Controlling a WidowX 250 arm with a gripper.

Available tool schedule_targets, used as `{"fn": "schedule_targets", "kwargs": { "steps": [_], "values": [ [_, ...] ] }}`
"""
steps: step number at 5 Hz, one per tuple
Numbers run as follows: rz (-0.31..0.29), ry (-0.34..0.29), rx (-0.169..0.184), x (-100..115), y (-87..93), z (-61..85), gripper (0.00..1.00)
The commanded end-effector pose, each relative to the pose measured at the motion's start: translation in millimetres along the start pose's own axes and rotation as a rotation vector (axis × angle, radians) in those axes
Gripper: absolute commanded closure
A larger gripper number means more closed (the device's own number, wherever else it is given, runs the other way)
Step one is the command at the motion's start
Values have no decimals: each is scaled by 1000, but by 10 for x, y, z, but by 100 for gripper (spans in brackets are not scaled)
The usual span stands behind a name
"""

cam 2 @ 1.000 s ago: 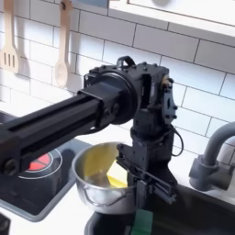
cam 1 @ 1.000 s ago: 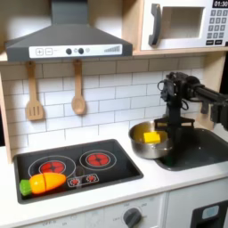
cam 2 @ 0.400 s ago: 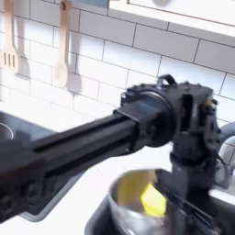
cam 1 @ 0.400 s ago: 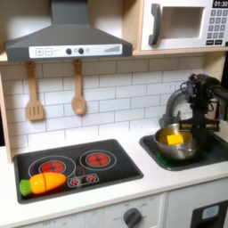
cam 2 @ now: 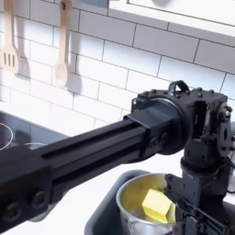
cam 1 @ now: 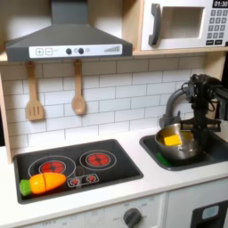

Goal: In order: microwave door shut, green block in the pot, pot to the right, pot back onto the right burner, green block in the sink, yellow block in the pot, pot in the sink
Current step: 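Put the pot in the sink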

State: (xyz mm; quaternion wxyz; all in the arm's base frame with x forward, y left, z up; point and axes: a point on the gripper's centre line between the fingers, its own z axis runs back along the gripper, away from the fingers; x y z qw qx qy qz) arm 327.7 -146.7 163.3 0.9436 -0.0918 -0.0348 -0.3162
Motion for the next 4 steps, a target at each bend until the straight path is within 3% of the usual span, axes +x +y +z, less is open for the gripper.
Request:
{"fn": "schedule_targets", "kwargs": {
  "steps": [1,3,4],
  "values": [
    [-21,11,-10,4,-84,-44,100],
    [-41,52,-15,15,-220,-195,100],
    [-29,47,-5,1,-188,-187,100]
  ]
}}
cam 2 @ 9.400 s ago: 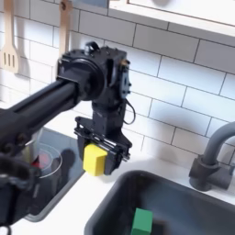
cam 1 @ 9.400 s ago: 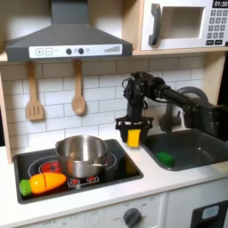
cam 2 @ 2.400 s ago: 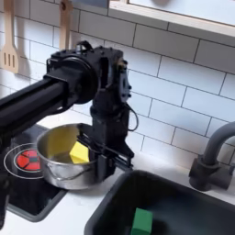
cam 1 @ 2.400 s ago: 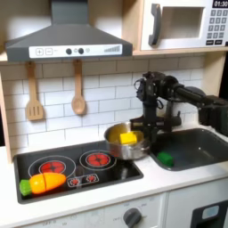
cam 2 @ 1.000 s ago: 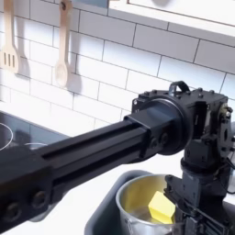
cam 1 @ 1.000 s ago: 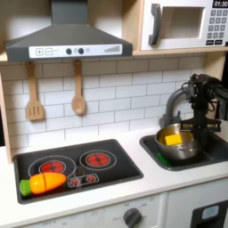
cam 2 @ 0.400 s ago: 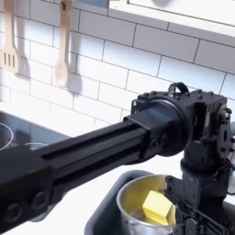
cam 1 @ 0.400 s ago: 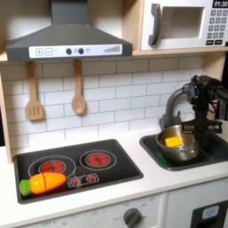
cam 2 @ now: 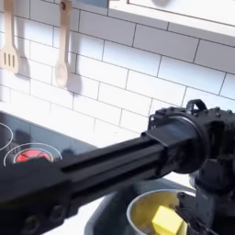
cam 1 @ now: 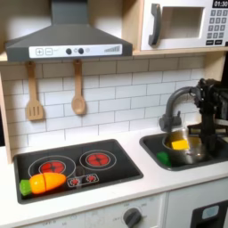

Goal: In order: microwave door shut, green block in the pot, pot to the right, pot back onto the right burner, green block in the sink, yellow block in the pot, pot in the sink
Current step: 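Put the pot in the sink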

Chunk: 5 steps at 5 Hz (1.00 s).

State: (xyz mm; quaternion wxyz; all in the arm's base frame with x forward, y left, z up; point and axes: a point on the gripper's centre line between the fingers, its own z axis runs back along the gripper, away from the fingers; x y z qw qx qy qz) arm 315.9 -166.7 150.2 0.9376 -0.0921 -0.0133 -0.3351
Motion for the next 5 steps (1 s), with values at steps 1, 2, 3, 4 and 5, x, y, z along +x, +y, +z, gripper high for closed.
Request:
{"fn": "schedule_targets", "kwargs": {
  "steps": [1,2,3,4,5],
  "values": [
    [14,7,29,-10,94,-7,0],
    [20,-7,45,-44,124,47,0],
    [44,-1,49,-101,185,57,0],
    [114,-8,64,-180,364,130,0],
    [159,-47,100,-230,518,321,0]
  ]
}}
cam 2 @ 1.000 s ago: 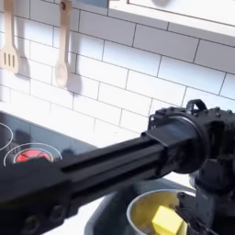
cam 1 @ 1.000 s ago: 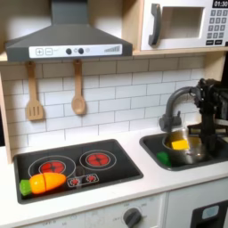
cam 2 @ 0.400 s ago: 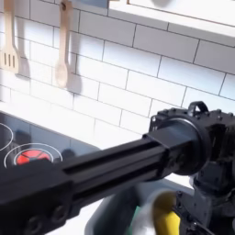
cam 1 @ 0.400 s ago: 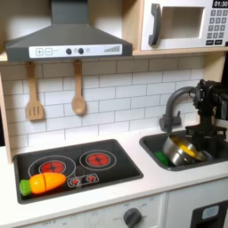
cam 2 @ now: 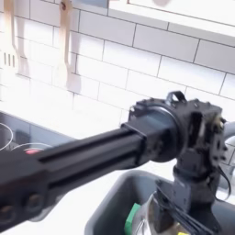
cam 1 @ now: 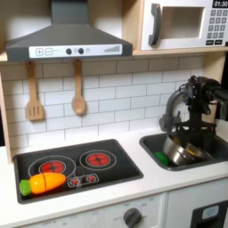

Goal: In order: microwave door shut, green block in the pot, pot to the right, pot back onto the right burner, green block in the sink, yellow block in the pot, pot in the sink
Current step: 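Put the pot in the sink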

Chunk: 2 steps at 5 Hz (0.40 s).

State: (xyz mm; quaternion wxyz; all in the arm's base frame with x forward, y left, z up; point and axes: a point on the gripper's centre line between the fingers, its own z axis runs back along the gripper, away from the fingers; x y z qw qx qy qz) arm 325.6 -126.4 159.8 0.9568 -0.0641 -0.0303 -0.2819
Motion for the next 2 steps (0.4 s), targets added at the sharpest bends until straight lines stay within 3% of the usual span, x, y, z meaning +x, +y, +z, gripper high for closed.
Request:
{"fn": "schedule_targets", "kwargs": {
  "steps": [1,2],
  "values": [
    [104,-17,55,-127,362,203,0],
    [184,-13,81,-247,553,288,0]
  ]
}}
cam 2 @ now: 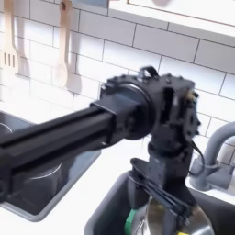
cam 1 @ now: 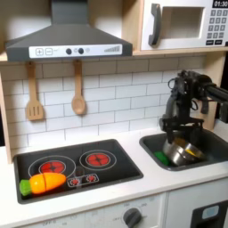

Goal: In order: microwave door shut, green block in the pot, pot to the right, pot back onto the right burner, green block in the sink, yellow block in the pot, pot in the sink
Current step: 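Put the pot in the sink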

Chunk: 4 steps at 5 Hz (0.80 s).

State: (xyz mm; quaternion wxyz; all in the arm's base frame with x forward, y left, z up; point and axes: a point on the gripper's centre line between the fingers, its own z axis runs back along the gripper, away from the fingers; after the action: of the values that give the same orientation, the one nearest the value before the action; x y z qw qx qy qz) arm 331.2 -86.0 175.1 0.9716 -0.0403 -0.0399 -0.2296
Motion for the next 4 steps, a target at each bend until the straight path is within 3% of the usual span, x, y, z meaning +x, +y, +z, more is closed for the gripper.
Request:
{"fn": "schedule_targets", "kwargs": {
  "steps": [1,4],
  "values": [
    [155,6,53,-174,479,115,0],
    [348,-27,132,-366,1190,391,0]
  ]
}}
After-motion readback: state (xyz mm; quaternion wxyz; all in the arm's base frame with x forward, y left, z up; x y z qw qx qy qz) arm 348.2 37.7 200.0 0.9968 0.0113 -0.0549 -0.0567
